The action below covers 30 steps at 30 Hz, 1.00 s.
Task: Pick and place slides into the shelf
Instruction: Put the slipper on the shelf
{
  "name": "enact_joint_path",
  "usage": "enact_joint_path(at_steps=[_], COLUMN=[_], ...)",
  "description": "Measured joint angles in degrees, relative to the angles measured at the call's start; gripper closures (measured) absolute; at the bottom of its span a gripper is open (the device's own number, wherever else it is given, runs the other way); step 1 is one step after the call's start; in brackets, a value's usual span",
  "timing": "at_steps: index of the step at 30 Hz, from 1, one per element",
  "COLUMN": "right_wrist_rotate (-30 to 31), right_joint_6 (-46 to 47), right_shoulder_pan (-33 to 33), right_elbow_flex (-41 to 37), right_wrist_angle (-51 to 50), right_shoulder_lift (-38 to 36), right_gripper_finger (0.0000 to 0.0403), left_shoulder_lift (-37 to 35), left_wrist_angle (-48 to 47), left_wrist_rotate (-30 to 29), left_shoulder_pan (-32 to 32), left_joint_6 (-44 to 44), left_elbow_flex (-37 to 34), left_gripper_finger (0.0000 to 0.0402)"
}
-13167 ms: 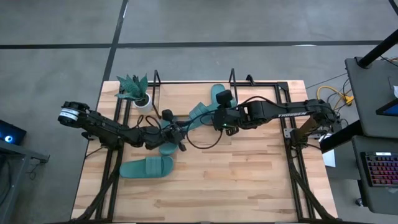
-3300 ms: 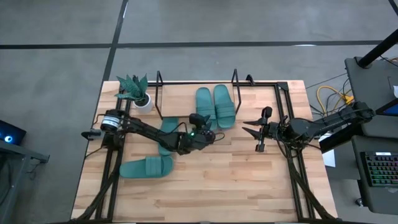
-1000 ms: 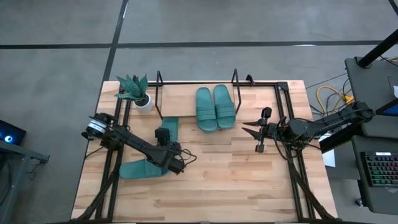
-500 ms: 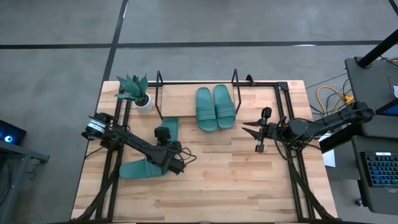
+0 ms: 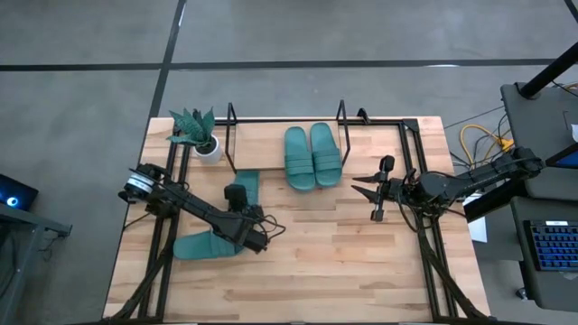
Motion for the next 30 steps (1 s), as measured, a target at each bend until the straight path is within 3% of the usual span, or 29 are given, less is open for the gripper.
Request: enact_joint_path(at_steps=[3, 5, 22, 28, 30], right_wrist_rotate=[0.0, 0.0, 0.0, -0.4, -3.6], right_joint_6=[0.0, 0.0, 0.0, -1.1, -4.2], right_shoulder_pan=[0.0, 0.0, 0.0, 0.0, 0.0], right_elbow_flex=[0.0, 0.0, 0.0, 0.0, 0.0], right_wrist_angle=[0.0, 0.0, -0.1, -0.2, -0.4], right_shoulder_lift=[0.0, 0.0, 0.0, 0.0, 0.0], right_gripper_finger=[0.0325, 0.0328, 0.0333, 0.0332, 0.0329], left_shoulder_lift=[0.0, 0.0, -0.4, -4.8, -7.7], left_wrist_angle=[0.0, -0.1, -19.9, -22.1, -21.5], left_wrist_rotate=[2.4, 3.3, 6.4, 8.5, 8.5], left_shoulder_pan=[0.0, 0.0, -0.2, -0.7, -1.3], left_joint_6=[1.5, 3.0, 4.6, 4.6, 4.6], left_elbow_flex=[0.0, 0.0, 12.5, 15.6, 15.9], left_gripper_finger=[0.0371, 0.0391, 0.0401, 0.0401, 0.0401])
